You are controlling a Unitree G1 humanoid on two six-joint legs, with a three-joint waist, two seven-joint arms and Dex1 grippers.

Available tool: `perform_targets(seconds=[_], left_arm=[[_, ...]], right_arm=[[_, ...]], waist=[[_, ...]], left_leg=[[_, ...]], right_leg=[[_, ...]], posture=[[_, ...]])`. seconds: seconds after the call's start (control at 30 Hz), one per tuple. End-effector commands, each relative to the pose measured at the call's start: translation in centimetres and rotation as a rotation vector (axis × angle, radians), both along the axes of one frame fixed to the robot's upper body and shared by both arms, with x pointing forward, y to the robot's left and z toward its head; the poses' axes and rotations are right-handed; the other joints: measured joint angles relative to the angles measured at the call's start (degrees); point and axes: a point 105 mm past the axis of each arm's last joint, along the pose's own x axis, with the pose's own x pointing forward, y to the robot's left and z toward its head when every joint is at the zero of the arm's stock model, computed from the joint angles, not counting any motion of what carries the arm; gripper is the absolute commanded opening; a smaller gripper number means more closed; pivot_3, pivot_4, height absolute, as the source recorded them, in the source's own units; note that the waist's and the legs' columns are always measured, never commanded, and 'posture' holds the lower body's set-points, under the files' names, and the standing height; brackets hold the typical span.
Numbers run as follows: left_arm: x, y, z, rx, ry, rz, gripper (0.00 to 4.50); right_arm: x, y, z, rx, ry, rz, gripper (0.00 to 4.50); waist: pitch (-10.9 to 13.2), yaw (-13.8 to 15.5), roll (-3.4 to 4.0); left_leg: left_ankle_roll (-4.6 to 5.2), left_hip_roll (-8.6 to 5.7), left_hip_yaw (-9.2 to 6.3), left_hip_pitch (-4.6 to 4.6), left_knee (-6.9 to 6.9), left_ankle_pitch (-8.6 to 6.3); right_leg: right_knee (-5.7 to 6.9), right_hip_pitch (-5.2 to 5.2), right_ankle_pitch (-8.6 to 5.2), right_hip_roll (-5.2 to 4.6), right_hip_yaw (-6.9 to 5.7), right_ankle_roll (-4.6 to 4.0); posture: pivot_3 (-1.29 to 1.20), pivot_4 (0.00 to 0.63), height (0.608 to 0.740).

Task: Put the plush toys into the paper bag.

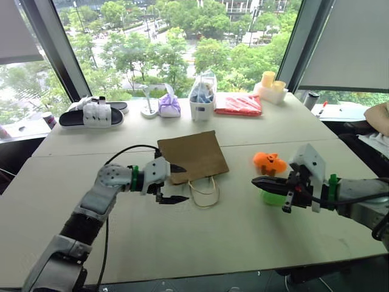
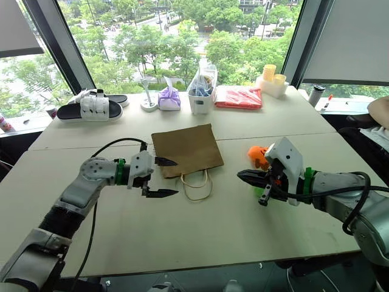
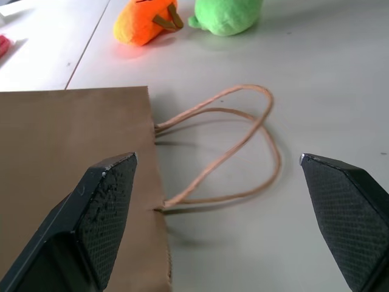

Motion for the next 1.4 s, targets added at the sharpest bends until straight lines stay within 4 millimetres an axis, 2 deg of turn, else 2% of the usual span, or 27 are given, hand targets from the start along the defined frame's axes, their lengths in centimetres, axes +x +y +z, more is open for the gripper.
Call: perform_targets(seconds=[0.03, 0.27, 0.3, 0.37, 0.43, 0.6, 0.73, 0.83, 0.9, 0.93, 1.03, 1.07, 1.2, 1.3, 1.33, 1.4], left_arm=[[0.9, -0.8, 0.3, -0.010, -0.053, -0.019, 4.40], [1.6, -1.5, 0.0, -0.021, -0.046, -0.046, 4.40], [1.6, -1.6, 0.0, -0.027, -0.049, -0.052, 4.16], [1.7, -1.7, 0.0, -0.033, -0.054, -0.061, 3.53], [1.9, -2.0, 0.3, -0.053, -0.060, -0.063, 2.64], [2.1, -2.7, 0.7, -0.072, -0.066, -0.079, 0.03], [2.1, -3.3, 2.0, -0.118, -0.055, -0.095, 0.03], [2.5, -3.5, 4.4, -0.192, -0.047, -0.085, 0.00], [2.9, -3.5, 6.1, -0.231, -0.051, -0.077, 0.00], [3.0, -3.5, 6.9, -0.249, -0.054, -0.074, 0.00], [3.2, -3.5, 8.5, -0.280, -0.057, -0.069, 0.00], [3.2, -3.5, 9.1, -0.292, -0.057, -0.069, 0.00], [3.0, -3.6, 11.4, -0.329, -0.064, -0.084, 0.00], [2.6, -3.7, 12.2, -0.336, -0.063, -0.094, 0.00], [2.6, -3.7, 12.2, -0.334, -0.063, -0.092, 0.00], [2.6, -3.6, 12.1, -0.334, -0.061, -0.087, 0.00]], right_arm=[[-0.4, 0.4, 0.8, 0.006, -0.069, -0.010, 0.00], [-0.7, 0.3, 0.8, 0.026, -0.076, -0.051, 0.00], [-0.8, 0.2, 0.7, 0.027, -0.074, -0.059, 0.00], [-0.9, 0.2, 0.6, 0.030, -0.072, -0.069, 0.00], [-0.8, -0.3, 0.3, 0.027, -0.074, -0.112, 0.00], [-1.0, -1.1, -0.4, 0.047, -0.065, -0.187, 0.00], [-0.8, -2.7, -1.1, 0.017, -0.064, -0.294, 0.00], [-0.2, -4.5, -1.6, -0.003, -0.068, -0.399, 0.85], [0.0, -5.0, -1.7, 0.001, -0.074, -0.435, 1.81], [0.1, -5.2, -1.7, -0.007, -0.077, -0.447, 2.50], [0.4, -5.5, -1.9, -0.018, -0.083, -0.465, 3.84], [0.5, -5.6, -2.3, -0.027, -0.071, -0.470, 4.45], [1.2, -6.1, -4.3, -0.068, -0.022, -0.494, 4.45], [2.3, -6.4, -5.1, -0.075, -0.015, -0.517, 4.45], [2.6, -6.4, -4.9, -0.070, -0.032, -0.514, 4.45], [3.1, -4.8, -3.1, 0.015, -0.076, -0.458, 4.45]], waist=[[0.0, 0.0, 0.00], [0.0, 0.0, -0.01], [0.0, 0.0, -0.01], [0.0, 0.0, -0.01], [0.0, 0.0, -0.01], [0.0, 0.0, -0.03], [0.0, 0.0, -0.02], [0.0, 0.0, -0.04], [0.0, 0.0, -0.03], [0.0, 0.0, -0.03], [0.0, -0.1, -0.02], [0.0, -0.1, -0.02], [0.0, -0.2, -0.02], [0.0, -0.2, -0.02], [0.0, -0.2, -0.01], [0.0, -0.2, 0.00]], left_leg=[[0.00, 0.00, 0.00, 0.00, 0.00, 0.00], [0.02, -0.02, -0.01, 0.00, 0.03, -0.01], [0.02, -0.02, -0.01, 0.00, 0.04, -0.01], [0.02, -0.02, -0.01, 0.00, 0.05, -0.01], [0.02, -0.03, -0.01, 0.00, 0.06, -0.01], [0.03, -0.04, -0.03, 0.00, 0.08, -0.01], [0.03, -0.04, -0.03, 0.00, 0.08, -0.01], [0.03, -0.05, -0.03, 0.00, 0.11, -0.01], [0.03, -0.05, -0.04, 0.00, 0.14, 0.00], [0.03, -0.05, -0.04, 0.00, 0.14, 0.00], [0.03, -0.05, -0.04, 0.00, 0.14, 0.00], [0.03, -0.05, -0.03, 0.01, 0.14, 0.00], [0.03, -0.05, -0.04, 0.02, 0.13, 0.00], [0.03, -0.05, -0.04, 0.02, 0.14, 0.00], [0.03, -0.05, -0.04, 0.02, 0.14, 0.00], [0.03, -0.05, -0.03, 0.03, 0.13, 0.00]], right_leg=[[0.00, 0.00, 0.00, 0.00, 0.00, 0.00], [0.04, 0.00, 0.01, 0.00, 0.00, 0.02], [0.05, 0.00, 0.01, 0.00, 0.00, 0.02], [0.05, 0.01, 0.01, 0.00, 0.00, 0.02], [0.05, 0.01, 0.01, 0.00, 0.00, 0.02], [0.06, 0.02, 0.02, 0.00, -0.01, 0.03], [0.08, 0.02, 0.02, 0.01, -0.01, 0.04], [0.10, 0.03, 0.02, 0.01, -0.01, 0.04], [0.14, 0.03, 0.02, 0.01, -0.01, 0.04], [0.15, 0.03, 0.02, 0.01, -0.01, 0.04], [0.15, 0.03, 0.02, 0.01, -0.01, 0.05], [0.15, 0.03, 0.01, 0.02, -0.01, 0.05], [0.16, 0.03, 0.01, 0.03, -0.01, 0.05], [0.16, 0.03, 0.01, 0.04, -0.01, 0.05], [0.17, 0.03, 0.01, 0.04, -0.01, 0.05], [0.17, 0.03, 0.01, 0.04, 0.00, 0.05]], posture=[[0.00, 0.150, 0.740], [0.00, 0.150, 0.740], [0.00, 0.150, 0.740], [0.00, 0.150, 0.740], [0.00, 0.150, 0.740], [0.00, 0.150, 0.740], [0.00, 0.150, 0.740], [0.00, 0.150, 0.740], [0.00, 0.150, 0.740], [0.00, 0.150, 0.740], [0.00, 0.150, 0.740], [0.00, 0.150, 0.740], [0.00, 0.150, 0.740], [0.00, 0.150, 0.740], [0.00, 0.150, 0.740], [0.00, 0.150, 0.740]])
